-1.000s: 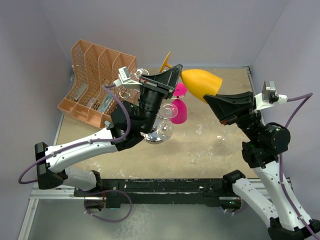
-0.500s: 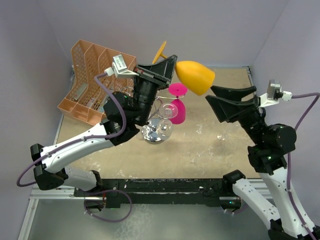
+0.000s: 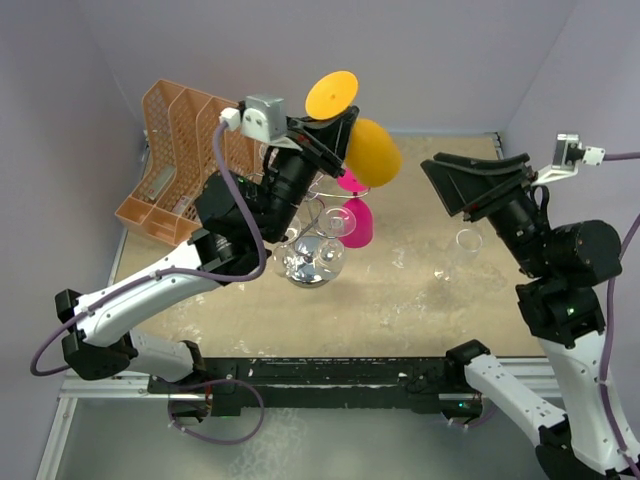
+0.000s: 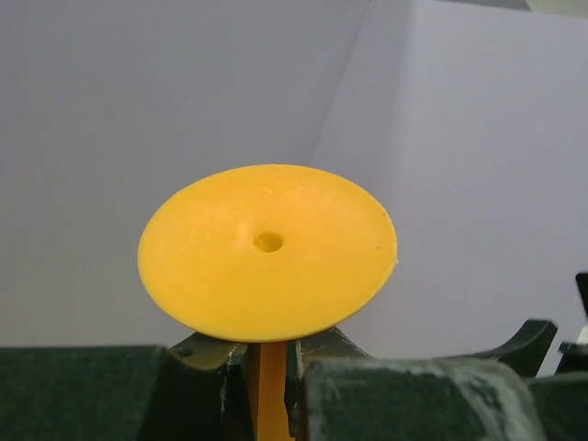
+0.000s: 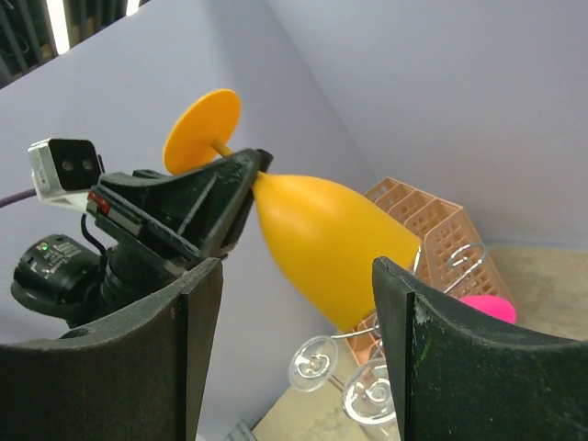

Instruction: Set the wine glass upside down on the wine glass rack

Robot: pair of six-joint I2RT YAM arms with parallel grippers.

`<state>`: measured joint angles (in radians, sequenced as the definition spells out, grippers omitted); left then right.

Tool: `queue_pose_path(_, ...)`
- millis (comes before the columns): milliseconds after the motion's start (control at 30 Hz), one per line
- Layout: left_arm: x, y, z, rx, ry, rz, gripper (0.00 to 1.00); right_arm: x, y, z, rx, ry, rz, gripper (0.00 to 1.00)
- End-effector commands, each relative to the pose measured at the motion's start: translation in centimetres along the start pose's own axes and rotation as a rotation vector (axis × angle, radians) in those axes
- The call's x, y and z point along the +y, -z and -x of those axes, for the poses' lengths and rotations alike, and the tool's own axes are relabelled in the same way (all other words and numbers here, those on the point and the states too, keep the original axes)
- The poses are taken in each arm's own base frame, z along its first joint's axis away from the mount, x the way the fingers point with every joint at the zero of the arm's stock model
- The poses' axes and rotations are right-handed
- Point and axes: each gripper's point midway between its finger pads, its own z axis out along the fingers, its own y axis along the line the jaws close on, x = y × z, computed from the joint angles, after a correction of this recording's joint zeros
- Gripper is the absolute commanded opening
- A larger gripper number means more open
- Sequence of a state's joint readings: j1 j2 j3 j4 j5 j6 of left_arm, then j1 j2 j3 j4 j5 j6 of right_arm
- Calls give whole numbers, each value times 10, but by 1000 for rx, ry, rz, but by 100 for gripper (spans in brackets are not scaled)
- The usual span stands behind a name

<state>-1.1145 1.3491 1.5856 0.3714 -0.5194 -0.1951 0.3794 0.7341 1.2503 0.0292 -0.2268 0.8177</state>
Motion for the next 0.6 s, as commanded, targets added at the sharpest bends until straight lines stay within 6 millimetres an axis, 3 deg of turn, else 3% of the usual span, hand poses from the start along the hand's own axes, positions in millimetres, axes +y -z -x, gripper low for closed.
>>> queue_pose_path(0,-13,-7,8,-24,-335,-127,0,29,-12,11,44,-4,87,68)
queue_pose_path(167,-2,-11,-4,-21,-599,-124,0,55,-21,15,92,-65,191,68)
queue_pose_path(267,-5,-13,-14,-29,-710,-165,0,59,-29,15,105,-123,207,64)
queue_pose_path(467,-7,-20,-24,-17,-823,-191,0,60,-45,10,133,-232,236,59)
queue_pose_path(567,-9,-20,-28,-14,-819,-208,0,62,-50,19,86,-274,258,54)
